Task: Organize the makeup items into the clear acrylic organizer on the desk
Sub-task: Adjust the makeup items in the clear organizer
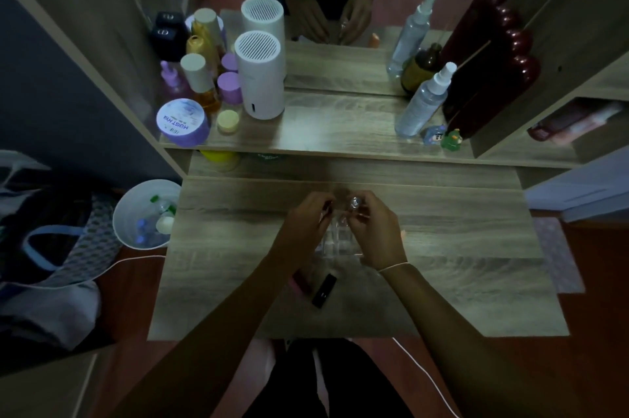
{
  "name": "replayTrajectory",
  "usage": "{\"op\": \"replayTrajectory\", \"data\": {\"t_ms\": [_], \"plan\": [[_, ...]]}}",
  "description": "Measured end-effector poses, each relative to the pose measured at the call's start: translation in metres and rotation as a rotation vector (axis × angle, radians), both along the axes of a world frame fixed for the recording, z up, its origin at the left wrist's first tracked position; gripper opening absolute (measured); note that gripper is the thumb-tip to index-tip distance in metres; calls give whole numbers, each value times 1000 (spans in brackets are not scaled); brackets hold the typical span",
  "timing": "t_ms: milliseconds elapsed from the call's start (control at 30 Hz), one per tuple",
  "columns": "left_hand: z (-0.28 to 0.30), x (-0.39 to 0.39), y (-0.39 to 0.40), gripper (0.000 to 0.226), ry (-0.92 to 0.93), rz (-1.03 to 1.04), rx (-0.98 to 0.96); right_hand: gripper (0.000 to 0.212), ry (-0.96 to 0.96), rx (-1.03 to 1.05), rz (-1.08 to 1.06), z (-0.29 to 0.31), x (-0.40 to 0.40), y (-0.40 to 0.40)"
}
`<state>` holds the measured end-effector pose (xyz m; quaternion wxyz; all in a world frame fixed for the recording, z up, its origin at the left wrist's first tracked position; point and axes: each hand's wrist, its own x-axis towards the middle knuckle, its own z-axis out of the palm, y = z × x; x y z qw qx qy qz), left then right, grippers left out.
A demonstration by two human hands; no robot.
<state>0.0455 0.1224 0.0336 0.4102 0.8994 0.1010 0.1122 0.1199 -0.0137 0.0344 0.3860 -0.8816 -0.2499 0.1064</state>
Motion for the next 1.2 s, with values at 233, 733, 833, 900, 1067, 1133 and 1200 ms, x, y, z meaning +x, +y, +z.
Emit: {"op": "replayTrajectory", "data": {"t_ms": [233,733,833,900,1067,1133,1200], "plan": [[-9,3,-1,21,81,-7,-8,27,-13,-92,56,-15,7,-4],[-16,1,-5,26,84,63,0,25,-16,-123,111,-24,13,-2],[-19,-1,-7,28,95,80,-28,28,7,-144,116,-26,13,-3],[-21,-1,-7,31,101,89,-39,32,15,-141,115,-27,14,-3],[-19,-5,-9,38,102,158,-59,50,16,-96,111,-27,15,-8],[-14,-11,-10,36,91,186,-73,58,41,-67,87,-25,14,-10],[-10,-20,-12,28,73,212,-96,63,58,-53,37,-24,10,-14]]}}
